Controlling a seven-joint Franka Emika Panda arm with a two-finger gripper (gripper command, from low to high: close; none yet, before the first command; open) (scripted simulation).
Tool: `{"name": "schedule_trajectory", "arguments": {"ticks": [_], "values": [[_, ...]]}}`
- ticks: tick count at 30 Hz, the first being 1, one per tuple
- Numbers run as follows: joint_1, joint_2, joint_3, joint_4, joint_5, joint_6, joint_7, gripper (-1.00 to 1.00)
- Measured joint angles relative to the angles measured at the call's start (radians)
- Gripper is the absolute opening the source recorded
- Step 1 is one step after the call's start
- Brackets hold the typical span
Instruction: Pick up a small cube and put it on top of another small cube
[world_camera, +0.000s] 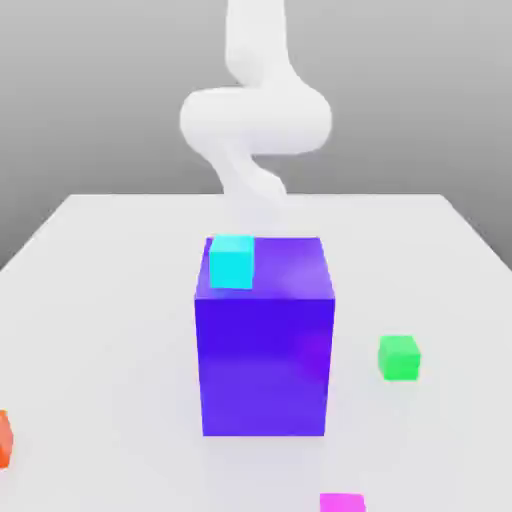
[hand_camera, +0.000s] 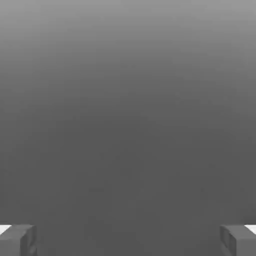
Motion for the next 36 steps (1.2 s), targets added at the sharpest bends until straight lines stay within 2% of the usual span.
{"name": "schedule_trajectory", "arguments": {"ticks": [18,29,33,34,36], "values": [[0.002,0.659,0.095,0.016,-0.055,0.191,0.146,0.0],[0.051,1.057,0.1,0.027,-0.087,0.31,0.233,0.0],[0.072,1.202,0.079,0.053,-0.109,0.409,0.254,0.0],[0.076,1.231,0.074,0.06,-0.114,0.43,0.258,-1.0],[0.076,1.231,0.074,0.06,-0.114,0.43,0.258,-1.0]]}}
